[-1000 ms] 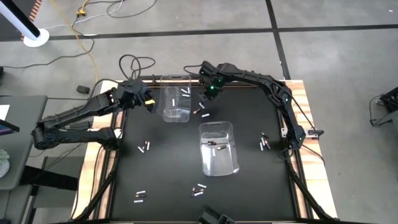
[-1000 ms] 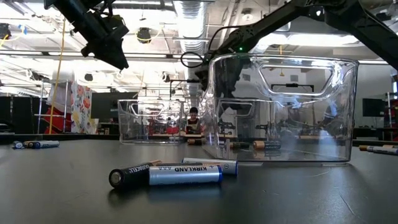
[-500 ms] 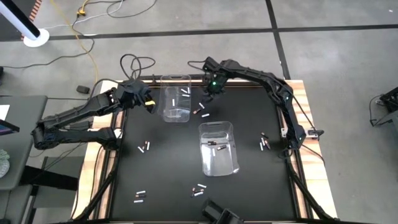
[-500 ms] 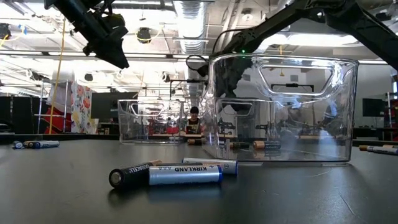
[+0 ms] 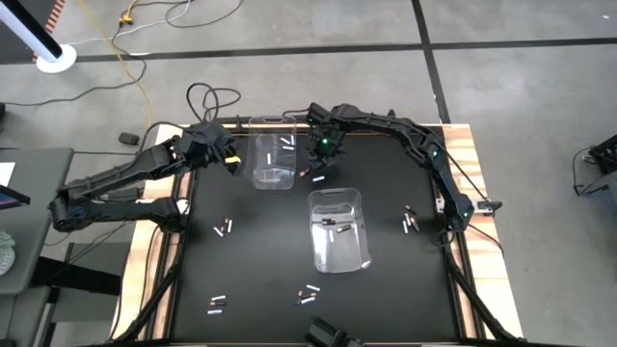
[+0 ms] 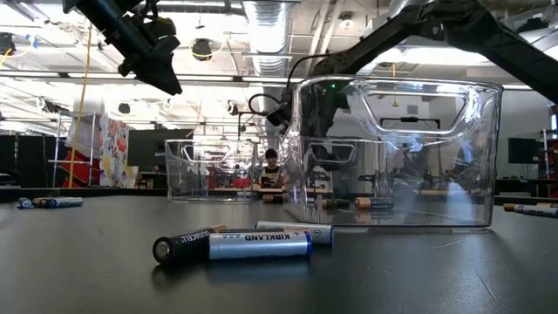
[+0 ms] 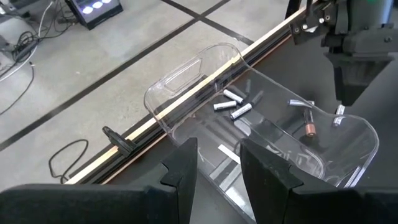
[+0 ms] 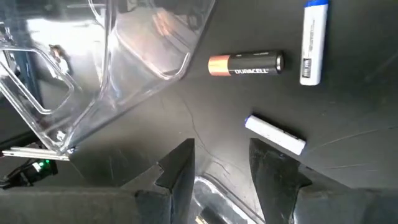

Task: Sort batteries
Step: Move the bottom transparent bin to the top right of the table

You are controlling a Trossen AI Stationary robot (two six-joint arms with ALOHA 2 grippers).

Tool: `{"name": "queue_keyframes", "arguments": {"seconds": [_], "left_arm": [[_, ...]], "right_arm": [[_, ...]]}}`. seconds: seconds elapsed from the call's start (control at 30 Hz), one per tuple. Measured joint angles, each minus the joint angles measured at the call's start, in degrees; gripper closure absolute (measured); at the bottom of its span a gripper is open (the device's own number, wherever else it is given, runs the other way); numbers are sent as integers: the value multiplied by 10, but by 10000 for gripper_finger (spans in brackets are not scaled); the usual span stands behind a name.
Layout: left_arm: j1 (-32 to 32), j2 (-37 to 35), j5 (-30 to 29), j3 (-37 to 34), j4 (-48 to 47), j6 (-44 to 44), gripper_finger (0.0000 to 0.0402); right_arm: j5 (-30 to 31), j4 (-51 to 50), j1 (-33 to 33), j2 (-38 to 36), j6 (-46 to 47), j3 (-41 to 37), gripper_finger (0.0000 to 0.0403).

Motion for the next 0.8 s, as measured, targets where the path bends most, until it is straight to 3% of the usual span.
{"name": "queue_keyframes", "arguments": {"seconds": [0.33, 0.53, 0.67, 0.8], "left_arm": [[0, 0, 0, 0, -1, 0, 286], [0, 0, 0, 0, -1, 0, 286], [0, 0, 0, 0, 0, 0, 286], [0, 0, 0, 0, 2, 5, 286]], "right_arm": [[12, -26, -6, -20, -65, 0, 234], [106, -56, -4, -94, -147, -11, 234], [155, -42, -11, -163, -167, -80, 234], [159, 27, -25, -235, -150, -186, 234]]}}
